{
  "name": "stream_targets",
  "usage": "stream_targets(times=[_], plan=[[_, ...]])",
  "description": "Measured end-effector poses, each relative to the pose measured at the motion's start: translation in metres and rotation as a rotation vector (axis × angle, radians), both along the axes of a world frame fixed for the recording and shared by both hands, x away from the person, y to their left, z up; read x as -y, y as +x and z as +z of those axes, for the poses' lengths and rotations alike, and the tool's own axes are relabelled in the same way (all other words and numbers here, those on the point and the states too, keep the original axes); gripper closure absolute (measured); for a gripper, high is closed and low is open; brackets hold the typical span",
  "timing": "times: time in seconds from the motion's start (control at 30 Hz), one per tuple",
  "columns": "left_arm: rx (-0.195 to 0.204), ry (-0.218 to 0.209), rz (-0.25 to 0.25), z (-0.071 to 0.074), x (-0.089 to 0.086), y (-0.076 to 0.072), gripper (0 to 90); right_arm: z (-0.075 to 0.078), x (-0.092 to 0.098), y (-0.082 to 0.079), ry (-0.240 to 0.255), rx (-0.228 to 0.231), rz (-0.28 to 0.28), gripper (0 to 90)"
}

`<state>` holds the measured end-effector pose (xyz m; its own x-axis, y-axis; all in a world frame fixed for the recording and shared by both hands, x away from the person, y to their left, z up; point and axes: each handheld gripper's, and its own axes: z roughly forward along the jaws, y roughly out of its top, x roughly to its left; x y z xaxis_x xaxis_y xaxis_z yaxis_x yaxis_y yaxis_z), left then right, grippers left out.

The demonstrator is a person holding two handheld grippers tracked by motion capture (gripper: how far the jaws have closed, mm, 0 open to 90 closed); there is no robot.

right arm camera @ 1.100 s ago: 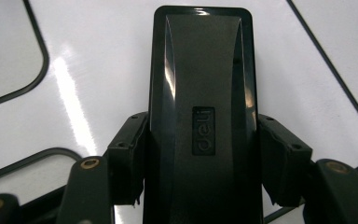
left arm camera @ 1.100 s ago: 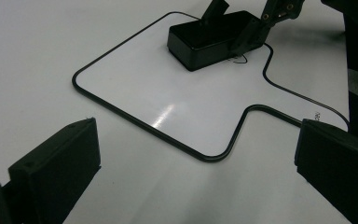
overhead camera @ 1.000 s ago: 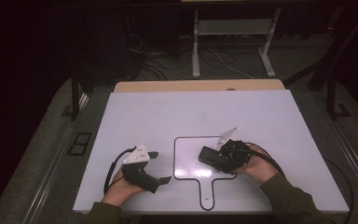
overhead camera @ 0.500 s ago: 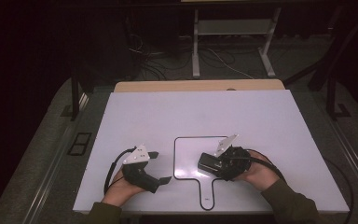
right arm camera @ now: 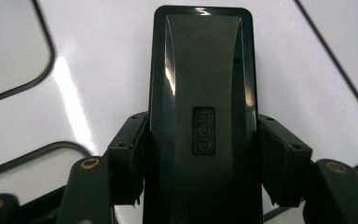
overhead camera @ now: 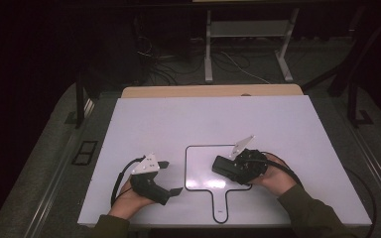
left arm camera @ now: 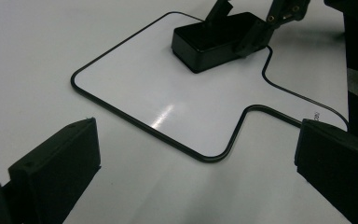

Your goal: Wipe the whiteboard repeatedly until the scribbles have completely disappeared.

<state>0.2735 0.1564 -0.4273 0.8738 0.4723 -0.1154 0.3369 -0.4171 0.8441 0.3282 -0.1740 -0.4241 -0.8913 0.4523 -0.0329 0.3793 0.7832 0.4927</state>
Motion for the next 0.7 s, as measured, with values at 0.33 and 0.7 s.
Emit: stream_targets(times=[0.33,0.7], plan=[[-0.001,0.001,-0.002,0.000,0.001,0.000,0.0,-0.001,0.004,0.015,0.010,-0.001,-0.040,38.9],[0.000,0.000,-0.003,0.000,0.000,0.000,0.0,0.001,-0.002,-0.007,-0.016,-0.002,0.014,38.9]])
